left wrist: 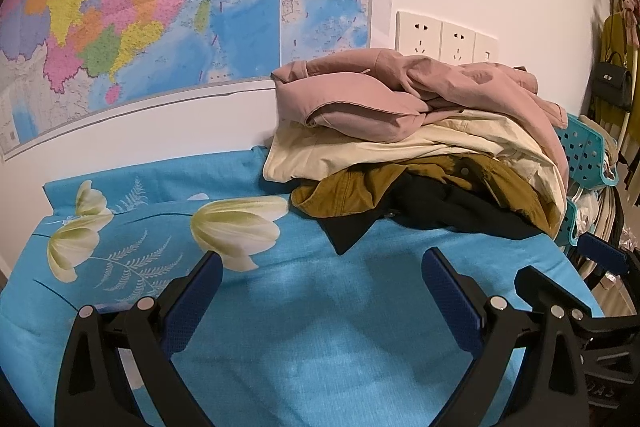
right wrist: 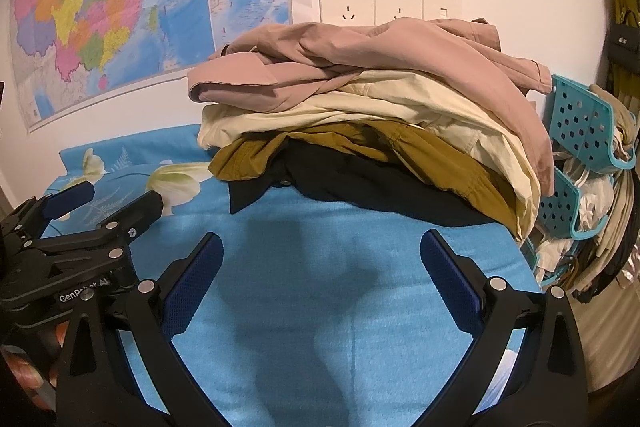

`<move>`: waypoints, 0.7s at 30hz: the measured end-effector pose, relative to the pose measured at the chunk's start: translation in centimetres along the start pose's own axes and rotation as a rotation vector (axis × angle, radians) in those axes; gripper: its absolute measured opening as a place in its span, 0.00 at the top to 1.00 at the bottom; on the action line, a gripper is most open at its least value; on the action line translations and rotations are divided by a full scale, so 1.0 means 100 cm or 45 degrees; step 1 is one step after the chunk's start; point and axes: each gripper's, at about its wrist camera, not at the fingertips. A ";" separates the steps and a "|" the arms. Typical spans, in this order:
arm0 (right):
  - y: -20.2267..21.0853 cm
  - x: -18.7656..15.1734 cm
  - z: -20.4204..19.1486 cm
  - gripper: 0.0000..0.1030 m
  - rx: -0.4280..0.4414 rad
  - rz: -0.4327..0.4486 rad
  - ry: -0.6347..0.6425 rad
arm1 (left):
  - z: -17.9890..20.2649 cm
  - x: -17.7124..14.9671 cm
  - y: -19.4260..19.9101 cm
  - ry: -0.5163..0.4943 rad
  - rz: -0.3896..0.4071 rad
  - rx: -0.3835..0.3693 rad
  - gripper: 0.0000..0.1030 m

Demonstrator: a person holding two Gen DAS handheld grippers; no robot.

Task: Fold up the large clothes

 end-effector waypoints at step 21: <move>-0.054 0.120 0.004 0.07 -0.030 0.123 0.402 | -0.019 0.047 -0.077 0.049 -0.104 -0.080 0.07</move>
Point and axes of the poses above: each gripper's, at about its wrist camera, not at the fingertips, and y roughly against the way its jaws point, z to its right, x to its top, and after that the axes turned 1 degree about y, right-handed
